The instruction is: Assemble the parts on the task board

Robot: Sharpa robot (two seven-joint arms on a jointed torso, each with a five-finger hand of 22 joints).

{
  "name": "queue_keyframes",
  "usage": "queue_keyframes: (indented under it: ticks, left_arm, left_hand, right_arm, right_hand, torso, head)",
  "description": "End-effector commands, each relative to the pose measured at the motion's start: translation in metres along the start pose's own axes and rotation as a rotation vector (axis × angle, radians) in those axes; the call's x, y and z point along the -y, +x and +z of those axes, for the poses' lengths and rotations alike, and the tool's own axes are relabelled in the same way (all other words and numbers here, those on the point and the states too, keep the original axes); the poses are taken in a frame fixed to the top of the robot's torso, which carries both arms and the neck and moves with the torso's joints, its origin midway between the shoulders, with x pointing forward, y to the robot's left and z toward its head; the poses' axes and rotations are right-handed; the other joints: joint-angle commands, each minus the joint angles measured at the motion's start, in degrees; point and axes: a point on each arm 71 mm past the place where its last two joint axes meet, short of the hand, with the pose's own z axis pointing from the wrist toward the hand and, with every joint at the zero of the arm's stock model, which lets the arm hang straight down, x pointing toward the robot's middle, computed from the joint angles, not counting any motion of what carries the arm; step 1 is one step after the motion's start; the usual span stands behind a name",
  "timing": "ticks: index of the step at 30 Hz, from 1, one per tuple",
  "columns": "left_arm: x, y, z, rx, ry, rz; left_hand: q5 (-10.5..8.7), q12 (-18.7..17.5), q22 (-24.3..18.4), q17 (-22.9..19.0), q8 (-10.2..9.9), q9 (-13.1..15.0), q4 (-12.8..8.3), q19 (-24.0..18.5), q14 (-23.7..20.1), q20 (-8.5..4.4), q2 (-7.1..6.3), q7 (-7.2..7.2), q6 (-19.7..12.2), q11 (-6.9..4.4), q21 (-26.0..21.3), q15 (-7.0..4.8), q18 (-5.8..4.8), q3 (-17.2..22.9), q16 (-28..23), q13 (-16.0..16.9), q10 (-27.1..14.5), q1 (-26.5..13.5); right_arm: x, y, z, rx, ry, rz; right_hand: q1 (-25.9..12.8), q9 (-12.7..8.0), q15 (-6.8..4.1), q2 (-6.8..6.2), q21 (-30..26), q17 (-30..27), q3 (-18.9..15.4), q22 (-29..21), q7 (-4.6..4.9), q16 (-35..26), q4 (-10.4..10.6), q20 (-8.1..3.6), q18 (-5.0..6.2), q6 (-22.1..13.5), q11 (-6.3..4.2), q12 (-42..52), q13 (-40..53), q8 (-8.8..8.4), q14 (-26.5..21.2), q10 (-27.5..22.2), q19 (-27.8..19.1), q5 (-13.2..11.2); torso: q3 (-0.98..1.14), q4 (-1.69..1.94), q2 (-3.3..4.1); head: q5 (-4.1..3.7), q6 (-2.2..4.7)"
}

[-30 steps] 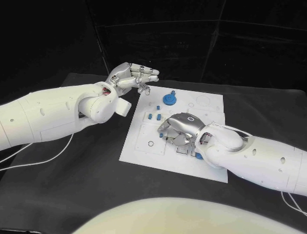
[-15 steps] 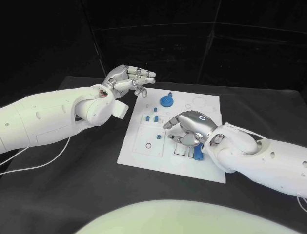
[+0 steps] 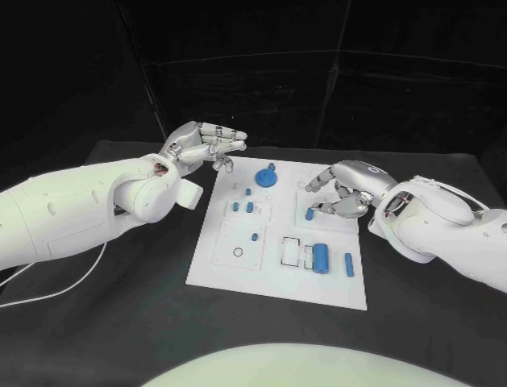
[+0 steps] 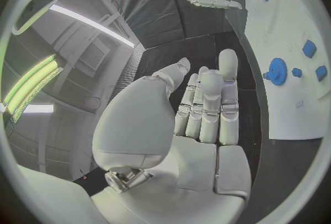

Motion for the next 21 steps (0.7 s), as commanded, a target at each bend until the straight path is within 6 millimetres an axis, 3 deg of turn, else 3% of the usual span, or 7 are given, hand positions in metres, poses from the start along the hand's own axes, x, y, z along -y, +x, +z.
queue_keyframes:
  ticks: [1, 9, 14, 21]
  left_arm:
    - [0.000, 0.002, 0.001, -0.013, 0.004, -0.008]
    - [0.000, 0.002, 0.001, -0.015, 0.001, -0.009]
    - [-0.001, 0.001, 0.001, -0.013, 0.001, -0.008]
    - [-0.001, 0.002, 0.001, -0.015, 0.001, -0.008]
  left_hand:
    - [-0.15, 0.38, -0.06, -0.09, -0.18, -0.07, -0.10, -0.17, -0.38, 0.35, 0.45, 0.07, -0.12, -0.10, -0.10, 0.18, 0.71, -0.27, -0.23, 0.08, -0.49, 0.00]
    - [-0.15, 0.38, -0.06, -0.09, -0.18, -0.07, -0.10, -0.17, -0.38, 0.35, 0.45, 0.07, -0.12, -0.10, -0.10, 0.18, 0.71, -0.27, -0.23, 0.08, -0.49, 0.00]
    - [-0.15, 0.38, -0.06, -0.09, -0.18, -0.07, -0.10, -0.17, -0.38, 0.35, 0.45, 0.07, -0.12, -0.10, -0.10, 0.18, 0.71, -0.27, -0.23, 0.08, -0.49, 0.00]
    - [-0.15, 0.38, -0.06, -0.09, -0.18, -0.07, -0.10, -0.17, -0.38, 0.35, 0.45, 0.07, -0.12, -0.10, -0.10, 0.18, 0.71, -0.27, -0.23, 0.08, -0.49, 0.00]
  right_arm:
    - [0.004, 0.002, 0.001, -0.068, 0.023, -0.008]
    - [0.004, 0.010, 0.007, -0.173, 0.025, -0.060]
    - [0.003, 0.014, 0.010, -0.206, 0.017, -0.065]
    - [0.001, 0.016, 0.014, -0.214, 0.016, -0.072]
  right_hand:
    - [0.27, 0.10, 0.21, -0.11, -0.41, -0.15, -0.76, -0.15, -0.06, -0.42, 0.10, -0.03, 0.52, -0.53, 0.02, 0.44, 0.01, -0.02, 2.49, -0.67, -0.45, 0.11]
    - [0.59, 0.15, 0.17, 0.26, -0.73, -0.43, -2.39, -0.47, -0.29, -0.57, 0.25, -0.04, 0.55, -0.42, -0.06, 1.13, 0.06, 0.05, 2.45, -1.06, -0.46, -0.82]
    - [0.81, 0.17, 0.10, 0.57, -0.82, -0.57, -2.90, -0.54, -0.33, -0.64, 0.31, -0.08, 0.56, -0.33, -0.15, 1.60, 0.11, 0.07, 2.43, -0.82, -0.40, -0.89]
    - [1.85, 0.19, -0.18, 2.12, -0.43, -0.92, -3.28, 0.17, -0.36, -0.85, 0.39, -0.34, 0.42, 0.14, -0.48, 3.22, 0.22, 0.12, 2.39, 1.03, 0.43, -1.05]
  torso:
    - [0.07, 0.12, 0.14]
    - [0.07, 0.31, 0.30]
    - [0.01, 0.10, 0.19]
    - [0.03, 0.13, 0.20]
  head:
    - [-0.36, 0.30]
    - [-0.34, 0.07]
    - [-0.30, -0.09]
    - [-0.33, -0.34]
